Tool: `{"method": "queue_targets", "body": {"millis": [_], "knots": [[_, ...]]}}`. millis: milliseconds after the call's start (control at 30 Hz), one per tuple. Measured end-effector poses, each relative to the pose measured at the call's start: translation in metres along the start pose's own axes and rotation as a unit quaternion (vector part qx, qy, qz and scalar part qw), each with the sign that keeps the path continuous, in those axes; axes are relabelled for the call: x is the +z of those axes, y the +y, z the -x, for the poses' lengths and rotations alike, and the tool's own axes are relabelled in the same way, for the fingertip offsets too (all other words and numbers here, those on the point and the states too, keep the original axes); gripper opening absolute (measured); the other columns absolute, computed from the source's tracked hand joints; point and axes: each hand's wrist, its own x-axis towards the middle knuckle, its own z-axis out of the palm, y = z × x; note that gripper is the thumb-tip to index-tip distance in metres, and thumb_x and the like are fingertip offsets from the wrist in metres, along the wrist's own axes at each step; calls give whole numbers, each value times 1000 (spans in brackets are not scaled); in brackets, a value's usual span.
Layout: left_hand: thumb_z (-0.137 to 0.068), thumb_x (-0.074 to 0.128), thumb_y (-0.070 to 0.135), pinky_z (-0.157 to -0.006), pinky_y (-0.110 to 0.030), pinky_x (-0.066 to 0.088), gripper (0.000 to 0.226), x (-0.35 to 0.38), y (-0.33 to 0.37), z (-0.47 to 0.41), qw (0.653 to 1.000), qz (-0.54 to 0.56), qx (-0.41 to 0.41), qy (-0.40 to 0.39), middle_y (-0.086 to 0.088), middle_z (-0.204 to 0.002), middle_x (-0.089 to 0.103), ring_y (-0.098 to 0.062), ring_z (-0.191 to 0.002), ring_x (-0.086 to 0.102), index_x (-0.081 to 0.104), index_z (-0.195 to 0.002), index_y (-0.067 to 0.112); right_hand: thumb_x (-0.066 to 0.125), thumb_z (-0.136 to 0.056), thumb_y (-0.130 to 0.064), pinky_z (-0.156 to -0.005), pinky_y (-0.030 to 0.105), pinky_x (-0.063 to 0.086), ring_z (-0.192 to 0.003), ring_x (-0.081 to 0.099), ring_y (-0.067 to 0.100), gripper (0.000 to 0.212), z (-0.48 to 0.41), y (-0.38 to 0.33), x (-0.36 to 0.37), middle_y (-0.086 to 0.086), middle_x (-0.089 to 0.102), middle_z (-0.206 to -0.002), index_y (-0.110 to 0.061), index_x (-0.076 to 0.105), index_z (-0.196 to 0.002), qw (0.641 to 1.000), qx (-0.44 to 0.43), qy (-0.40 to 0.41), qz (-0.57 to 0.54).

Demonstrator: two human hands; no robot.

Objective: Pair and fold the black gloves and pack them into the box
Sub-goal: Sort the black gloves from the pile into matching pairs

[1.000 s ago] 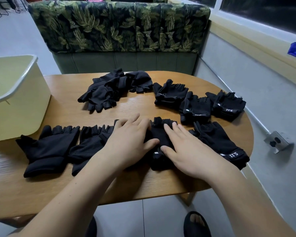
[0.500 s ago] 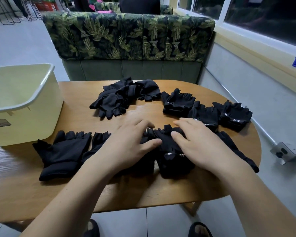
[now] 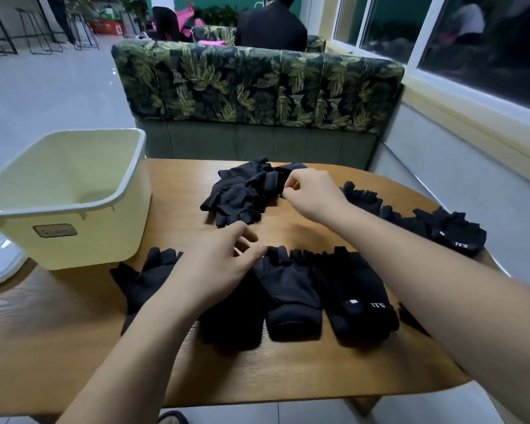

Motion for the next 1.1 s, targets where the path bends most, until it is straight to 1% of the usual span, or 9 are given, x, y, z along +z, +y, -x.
{"method": "queue_targets", "body": {"millis": [67, 133, 267, 500, 667, 767, 933, 1033, 1100], "knots": [[-99, 65, 52, -88, -37, 60, 21, -3, -5, 1, 1000, 9, -12, 2, 18, -97, 72, 2, -91, 68, 67, -108, 34, 60, -95, -24, -83, 47, 61, -98, 68, 28, 18, -23, 1, 4, 5, 75, -104, -15, 76, -97, 1000, 21, 4, 8], [-99, 64, 54, -89, -37, 60, 21, -5, -8, 2, 1000, 6, -14, 5, 19, -98, 72, 3, -92, 67, 67, -109, 35, 59, -94, -24, -76, 43, 63, -90, 69, 31, 18, -44, 7, 7, 8, 74, -101, -14, 74, -96, 998, 50, 9, 28], [-98, 65, 55, -89, -38, 60, 23, -5, -11, 1, 1000, 2, -11, 1, 18, -97, 72, 1, -92, 68, 67, -109, 34, 57, -94, -27, -68, 34, 51, -92, 65, 34, 17, -75, 27, 15, 10, 69, -107, -16, 65, -103, 993, 106, 21, 56], [-99, 65, 53, -90, -38, 59, 23, -6, -12, 2, 1000, 9, -11, 10, 17, -97, 72, -2, -94, 68, 67, -110, 34, 69, -87, -51, -66, 35, 47, -98, 63, 32, 49, -101, 50, 36, 7, 65, -110, -15, 59, -119, 989, 140, -6, 40], [-99, 66, 52, -89, -37, 59, 21, -7, -11, 1, 999, 17, -10, 26, 17, -95, 72, 1, -90, 67, 69, -109, 33, 68, -90, -51, -73, 34, 47, -94, 59, 30, 42, -110, 48, 50, 7, 66, -107, -15, 63, -111, 990, 140, -8, 22], [-99, 66, 51, -89, -36, 59, 21, -5, -10, 1, 999, 18, -11, 27, 16, -95, 72, 0, -90, 68, 69, -109, 32, 66, -89, -51, -71, 34, 45, -95, 64, 33, 39, -114, 48, 58, 9, 70, -106, -16, 65, -106, 988, 153, 0, 9], [-99, 66, 51, -88, -36, 59, 20, -6, -10, 0, 999, 19, -11, 32, 17, -94, 71, 1, -89, 67, 69, -107, 33, 57, -93, -29, -69, 33, 46, -93, 65, 37, 20, -118, 52, 55, 12, 70, -103, -11, 66, -98, 980, 186, 30, -61], [-99, 65, 51, -87, -36, 58, 19, -6, -10, 0, 999, 25, -16, 35, 17, -94, 71, 1, -88, 67, 67, -108, 34, 52, -97, -26, -63, 32, 39, -86, 59, 34, 20, -114, 53, 40, 11, 65, -94, -11, 60, -85, 972, 194, 65, -113], [-99, 64, 53, -85, -34, 58, 20, -5, -9, 1, 998, 37, -16, 39, 17, -95, 72, 1, -88, 67, 67, -109, 35, 48, -100, -23, -56, 34, 30, -74, 49, 29, 28, -107, 52, 29, 6, 54, -80, -14, 47, -73, 962, 203, 87, -162]]}}
